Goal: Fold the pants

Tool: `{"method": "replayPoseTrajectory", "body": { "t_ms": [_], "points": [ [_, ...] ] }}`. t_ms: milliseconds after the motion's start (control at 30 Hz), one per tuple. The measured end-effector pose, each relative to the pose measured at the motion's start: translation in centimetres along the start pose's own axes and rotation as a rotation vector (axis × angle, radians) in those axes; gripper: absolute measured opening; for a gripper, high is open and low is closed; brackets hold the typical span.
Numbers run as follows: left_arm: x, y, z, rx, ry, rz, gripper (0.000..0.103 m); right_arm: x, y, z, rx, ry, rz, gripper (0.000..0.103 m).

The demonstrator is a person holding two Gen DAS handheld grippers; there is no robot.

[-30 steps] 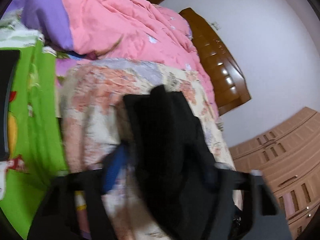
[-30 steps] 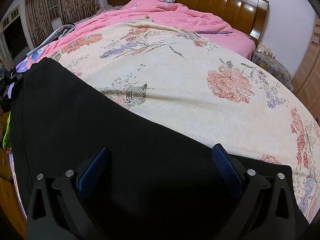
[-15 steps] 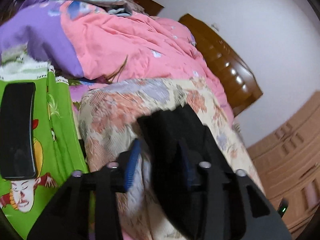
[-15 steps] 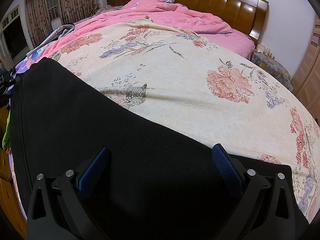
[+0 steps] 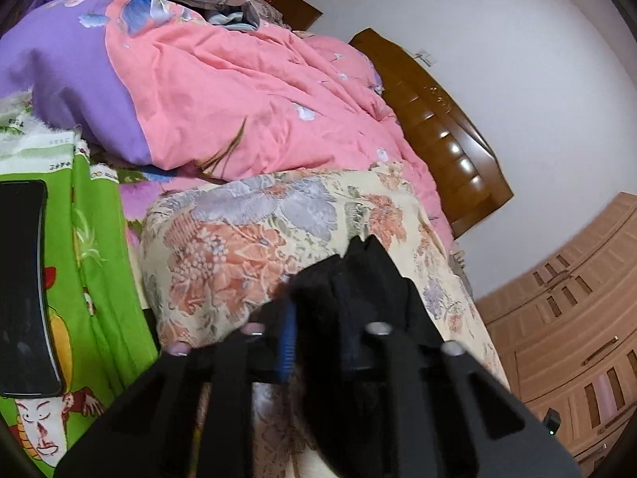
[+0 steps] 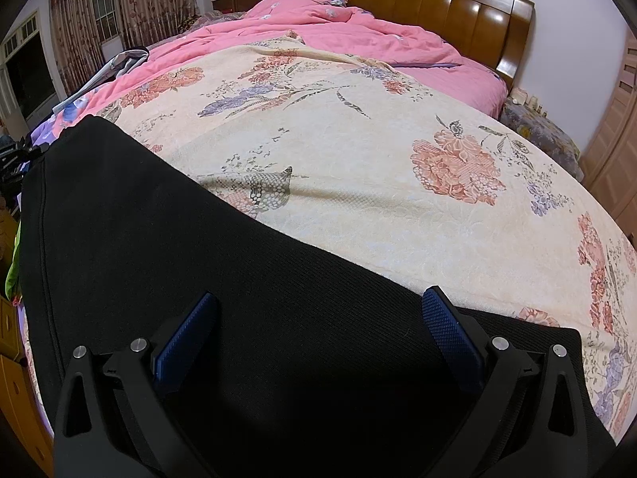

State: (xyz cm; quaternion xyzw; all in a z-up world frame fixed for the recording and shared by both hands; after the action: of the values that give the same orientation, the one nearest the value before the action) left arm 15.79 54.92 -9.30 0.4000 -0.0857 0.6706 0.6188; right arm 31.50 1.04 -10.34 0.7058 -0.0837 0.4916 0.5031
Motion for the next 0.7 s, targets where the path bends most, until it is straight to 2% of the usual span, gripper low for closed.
{"method": "replayPoseTrajectory", "body": {
  "t_ms": [100,200,300,400,467,500,533,600,633,700],
  "points": [
    [-0.1,0.0,0.0,0.014,-0.018,0.006,0.012,0.0,0.0,0.0,0.002,-0.004,0.001,0.099],
    [0.2,1.3,1.7,0.006,-0.06,0.062,0.01,0.0,0.1,0.1,0.003,-0.007,0.002,0.099],
    [0.4,4.3,7.3,-0.057,-0.176,0.144,0.01,0.1,0.1,0.1,0.006,-0.014,0.003,0.099],
    [-2.0,8.5,16.8,-0.17,-0.414,0.222,0.01,0.1,0.2,0.2,0.011,-0.02,0.006,0.099],
    [-6.8,11.1,23.3,-0.254,-0.615,0.238,0.01,0.2,0.4,0.3,0.031,-0.046,0.019,0.099],
    [-9.6,11.8,25.4,-0.293,-0.694,0.222,0.01,0.3,0.6,0.5,0.052,-0.073,0.029,0.099],
    [-14.0,12.3,27.6,-0.337,-0.795,0.179,0.01,0.4,0.7,0.8,0.074,-0.105,0.039,0.099],
    [-20.8,12.2,29.0,-0.393,-0.908,0.085,0.01,0.7,1.1,1.3,0.124,-0.177,0.062,0.099],
    [-25.4,11.9,29.0,-0.42,-0.972,0.009,0.01,0.8,1.2,1.6,0.154,-0.216,0.074,0.099],
    [-31.0,11.5,28.4,-0.447,-1.037,-0.097,0.01,0.9,1.5,2.1,0.199,-0.275,0.092,0.099]
  ]
}}
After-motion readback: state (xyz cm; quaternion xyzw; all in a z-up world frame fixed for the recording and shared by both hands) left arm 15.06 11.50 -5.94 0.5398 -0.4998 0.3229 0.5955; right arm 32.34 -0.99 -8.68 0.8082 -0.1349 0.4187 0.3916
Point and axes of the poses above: each gripper's, at about its wrist camera, not at the fingertips, and y roughly against the way its jaws point, z to its right, x to its top, the point moved 8 cm from there along -y, roughly the way its jaws point, and after that the axes turned 15 degrees about z, right-handed, at the moved point
